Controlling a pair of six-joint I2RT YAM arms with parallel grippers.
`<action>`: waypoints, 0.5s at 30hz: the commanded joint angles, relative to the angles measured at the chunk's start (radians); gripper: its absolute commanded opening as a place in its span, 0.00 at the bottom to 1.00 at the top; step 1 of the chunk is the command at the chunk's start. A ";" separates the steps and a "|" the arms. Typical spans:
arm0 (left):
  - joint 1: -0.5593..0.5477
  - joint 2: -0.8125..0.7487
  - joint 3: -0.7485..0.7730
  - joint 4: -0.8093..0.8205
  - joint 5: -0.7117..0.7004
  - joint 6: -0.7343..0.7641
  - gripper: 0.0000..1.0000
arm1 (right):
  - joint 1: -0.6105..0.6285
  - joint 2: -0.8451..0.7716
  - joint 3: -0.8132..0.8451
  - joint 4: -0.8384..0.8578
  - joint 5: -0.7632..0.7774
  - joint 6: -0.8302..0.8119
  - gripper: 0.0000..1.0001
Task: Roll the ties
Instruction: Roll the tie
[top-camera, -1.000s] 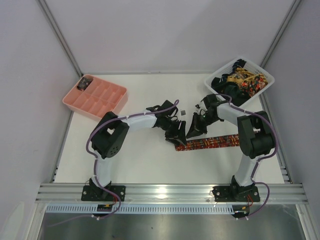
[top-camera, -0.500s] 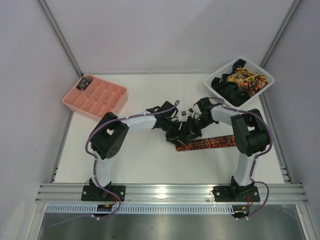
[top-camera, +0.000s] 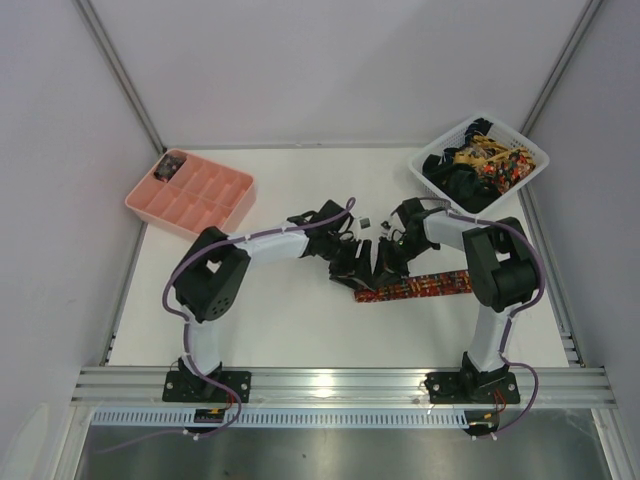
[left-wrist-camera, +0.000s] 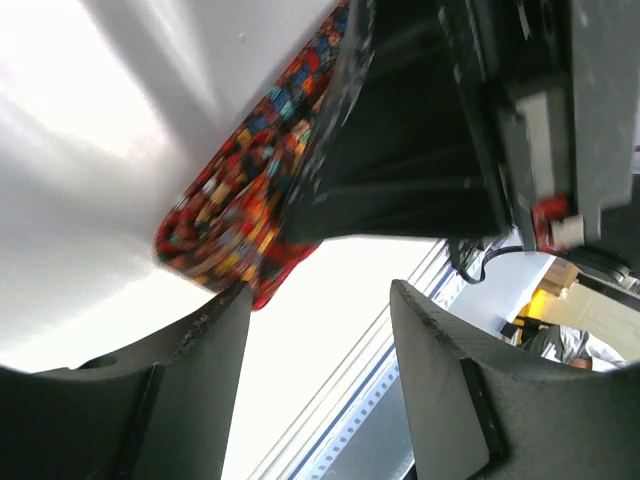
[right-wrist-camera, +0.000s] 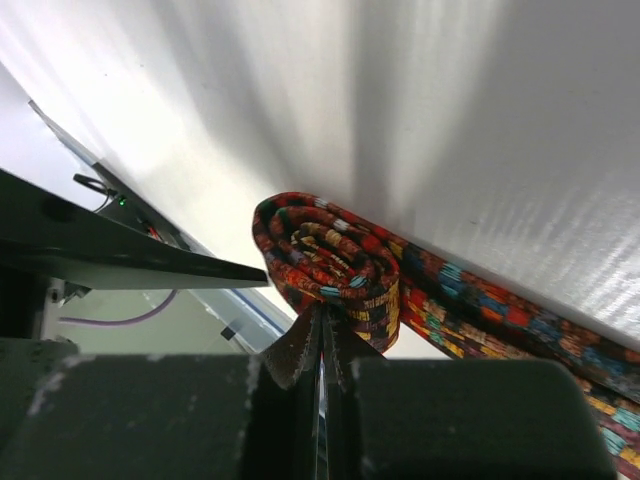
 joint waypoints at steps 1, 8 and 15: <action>0.034 -0.094 -0.033 -0.007 -0.019 0.020 0.64 | -0.005 -0.033 -0.020 -0.024 0.077 -0.039 0.04; 0.075 -0.079 -0.160 0.103 0.043 -0.085 0.63 | -0.013 -0.056 -0.056 -0.018 0.103 -0.054 0.04; 0.072 -0.017 -0.177 0.247 0.070 -0.243 0.62 | -0.025 -0.063 -0.076 0.005 0.107 -0.056 0.03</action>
